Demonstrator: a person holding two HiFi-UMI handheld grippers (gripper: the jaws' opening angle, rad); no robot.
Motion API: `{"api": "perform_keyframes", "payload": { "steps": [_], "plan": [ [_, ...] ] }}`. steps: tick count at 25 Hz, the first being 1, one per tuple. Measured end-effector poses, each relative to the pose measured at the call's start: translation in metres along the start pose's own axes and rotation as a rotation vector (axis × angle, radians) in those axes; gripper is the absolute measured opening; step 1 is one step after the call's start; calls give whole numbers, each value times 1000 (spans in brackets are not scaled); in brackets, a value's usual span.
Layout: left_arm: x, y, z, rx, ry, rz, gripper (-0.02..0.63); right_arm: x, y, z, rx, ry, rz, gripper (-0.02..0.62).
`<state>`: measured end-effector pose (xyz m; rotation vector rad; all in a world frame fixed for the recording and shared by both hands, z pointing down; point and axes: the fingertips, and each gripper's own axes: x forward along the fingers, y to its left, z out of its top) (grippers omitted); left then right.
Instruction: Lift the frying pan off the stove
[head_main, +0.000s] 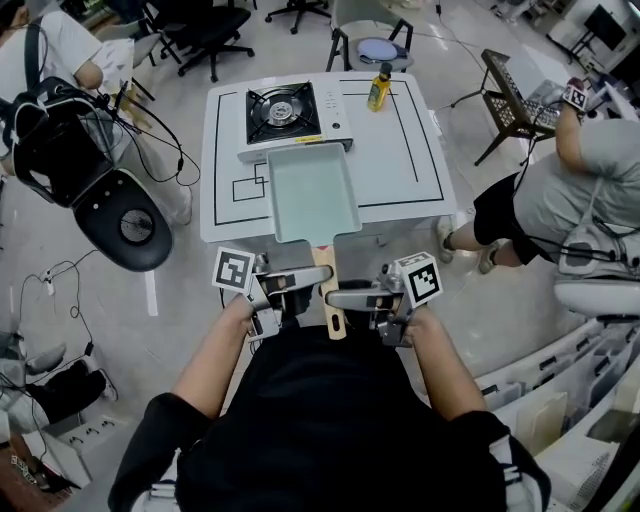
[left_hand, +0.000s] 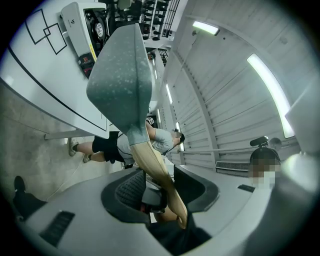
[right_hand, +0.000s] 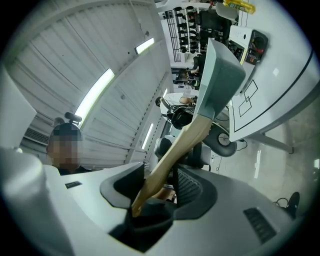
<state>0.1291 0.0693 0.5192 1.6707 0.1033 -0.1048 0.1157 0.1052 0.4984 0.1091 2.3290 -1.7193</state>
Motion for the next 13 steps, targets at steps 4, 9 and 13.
{"api": "perform_keyframes", "payload": {
  "steps": [4, 9, 13],
  "plan": [
    [3, -2, -2, 4, 3, 1, 178, -2, 3, -2, -4, 4, 4, 190],
    [5, -3, -3, 11, -3, -3, 178, -5, 4, -2, -6, 9, 12, 192],
    [7, -2, -5, 6, -13, 1, 179, -8, 6, -3, -7, 15, 15, 195]
  ]
}}
